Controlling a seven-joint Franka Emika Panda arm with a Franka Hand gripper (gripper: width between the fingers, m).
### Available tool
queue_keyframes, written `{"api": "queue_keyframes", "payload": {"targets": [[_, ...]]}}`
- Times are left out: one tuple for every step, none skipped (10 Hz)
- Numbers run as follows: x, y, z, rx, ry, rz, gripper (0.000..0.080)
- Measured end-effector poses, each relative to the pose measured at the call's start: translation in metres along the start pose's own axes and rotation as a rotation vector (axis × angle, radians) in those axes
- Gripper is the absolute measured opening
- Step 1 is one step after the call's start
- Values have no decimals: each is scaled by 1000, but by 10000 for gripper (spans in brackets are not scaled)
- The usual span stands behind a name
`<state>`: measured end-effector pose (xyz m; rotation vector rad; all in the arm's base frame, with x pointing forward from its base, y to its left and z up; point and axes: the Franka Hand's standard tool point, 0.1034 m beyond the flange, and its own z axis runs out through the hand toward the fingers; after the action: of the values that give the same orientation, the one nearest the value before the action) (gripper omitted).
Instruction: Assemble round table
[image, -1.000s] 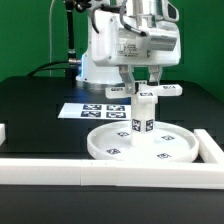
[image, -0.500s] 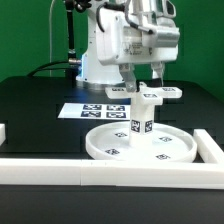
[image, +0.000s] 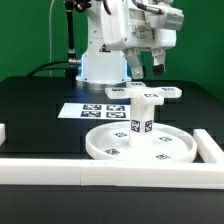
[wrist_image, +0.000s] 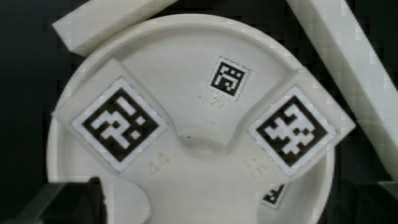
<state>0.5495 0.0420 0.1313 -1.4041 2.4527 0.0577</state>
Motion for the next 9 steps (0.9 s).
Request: {"api": "queue_keyframes", "payload": {"targets": [[-1, 1, 1, -4, 10, -159, 649], [-3, 3, 2, -12, 33, -349, 649], [-4, 4, 3, -31, 39, -556, 649], [-8, 8, 4, -72, 23, -706, 649], [-12, 10, 4, -102, 11, -797, 649], [-11, 8, 4, -95, 13, -841, 649], [-11, 8, 4, -97, 11, -912, 649], [-11, 8, 4, -97, 9, -952, 649], [-11, 8, 4, -98, 7, -1018, 649]]}}
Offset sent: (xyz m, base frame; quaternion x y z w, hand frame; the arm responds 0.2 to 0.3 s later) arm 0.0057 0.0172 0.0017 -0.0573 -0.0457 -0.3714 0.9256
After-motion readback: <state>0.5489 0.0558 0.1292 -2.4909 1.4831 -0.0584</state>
